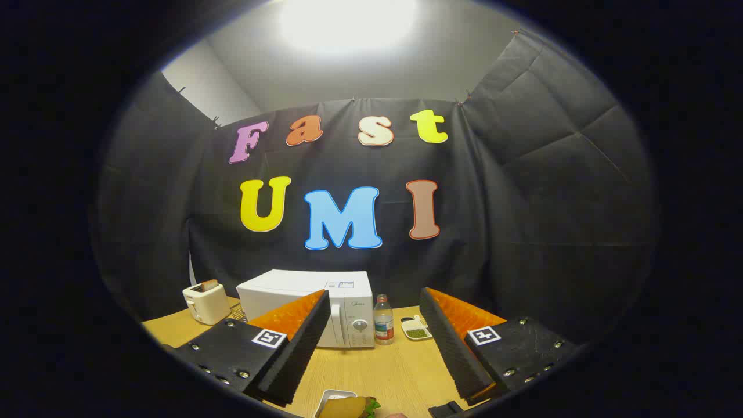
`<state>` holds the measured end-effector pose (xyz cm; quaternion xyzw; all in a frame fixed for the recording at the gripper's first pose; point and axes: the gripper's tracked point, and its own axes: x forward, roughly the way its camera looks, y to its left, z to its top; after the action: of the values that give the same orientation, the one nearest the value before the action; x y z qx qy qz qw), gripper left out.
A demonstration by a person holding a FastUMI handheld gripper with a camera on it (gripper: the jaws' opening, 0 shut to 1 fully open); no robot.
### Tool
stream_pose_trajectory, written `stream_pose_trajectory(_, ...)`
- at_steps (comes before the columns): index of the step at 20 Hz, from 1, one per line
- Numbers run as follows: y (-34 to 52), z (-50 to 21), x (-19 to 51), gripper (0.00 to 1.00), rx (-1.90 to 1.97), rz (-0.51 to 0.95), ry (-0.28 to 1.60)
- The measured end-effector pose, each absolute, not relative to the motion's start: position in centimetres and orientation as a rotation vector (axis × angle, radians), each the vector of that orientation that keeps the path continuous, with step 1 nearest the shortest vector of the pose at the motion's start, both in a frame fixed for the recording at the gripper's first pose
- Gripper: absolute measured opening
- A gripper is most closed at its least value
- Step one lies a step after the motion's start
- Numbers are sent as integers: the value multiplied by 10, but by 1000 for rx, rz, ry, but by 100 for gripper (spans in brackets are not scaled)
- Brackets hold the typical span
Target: Open the microwave, put the food inside, and close the microwave door.
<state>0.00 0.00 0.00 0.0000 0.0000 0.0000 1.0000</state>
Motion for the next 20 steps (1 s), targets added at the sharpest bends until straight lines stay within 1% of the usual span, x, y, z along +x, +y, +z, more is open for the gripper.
stream_pose_trajectory(12, -14, 4, -7, 98, -20, -34, -12)
stream_pose_trajectory(20, -1, 3, -1, 98, -28, -5, -9)
